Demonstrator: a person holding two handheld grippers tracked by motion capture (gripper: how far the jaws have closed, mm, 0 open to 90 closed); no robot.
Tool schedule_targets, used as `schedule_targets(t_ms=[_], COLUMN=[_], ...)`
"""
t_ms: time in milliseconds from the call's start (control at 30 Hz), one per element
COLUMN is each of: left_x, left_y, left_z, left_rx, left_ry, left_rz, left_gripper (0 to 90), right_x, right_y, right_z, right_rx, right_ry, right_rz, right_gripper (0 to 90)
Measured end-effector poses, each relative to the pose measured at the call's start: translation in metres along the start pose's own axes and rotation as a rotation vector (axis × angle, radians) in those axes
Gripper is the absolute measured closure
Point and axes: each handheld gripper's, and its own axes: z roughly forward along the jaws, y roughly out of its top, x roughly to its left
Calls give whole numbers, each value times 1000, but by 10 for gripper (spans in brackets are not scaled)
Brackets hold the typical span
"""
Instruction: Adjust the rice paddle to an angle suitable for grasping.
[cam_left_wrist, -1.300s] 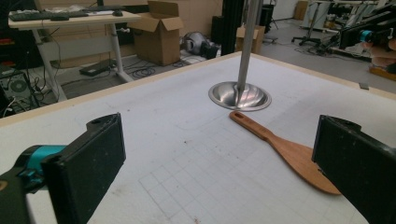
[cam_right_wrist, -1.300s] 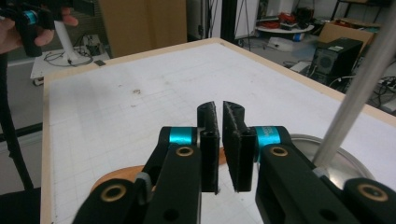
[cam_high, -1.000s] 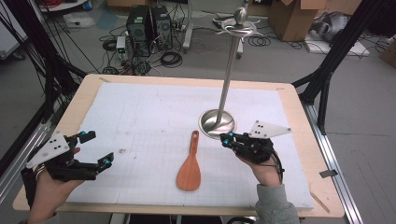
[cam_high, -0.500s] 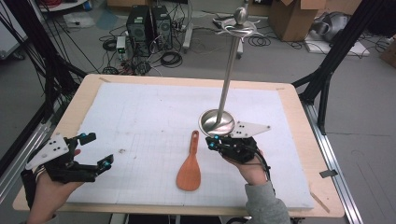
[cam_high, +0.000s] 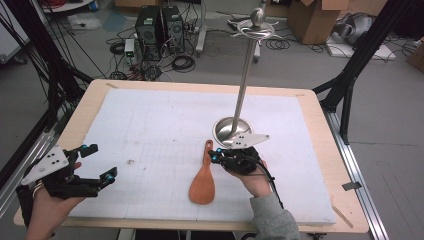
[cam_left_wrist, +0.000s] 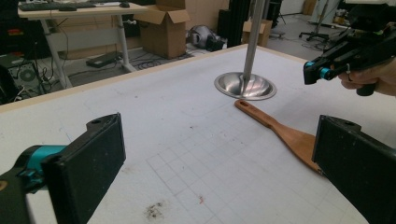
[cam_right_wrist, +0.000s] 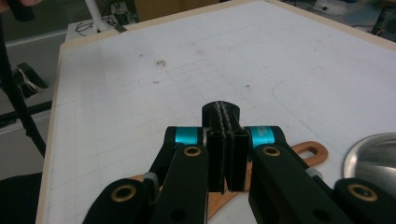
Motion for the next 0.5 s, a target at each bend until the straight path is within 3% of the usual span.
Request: schedule_targets(t_ms=[233,500], left_x=[-1,-2], left_y=[0,1], left_z=[-3,-4], left_rx=[-2,-4], left_ry=[0,0], left_rz=[2,6], left_gripper=[32,32], right_x=[5,8], right_y=[-2,-6], right_z=[17,35], right_rx=[41,99], right_ry=[39,41], right_rz=[-33,-33], right_gripper=[895,895])
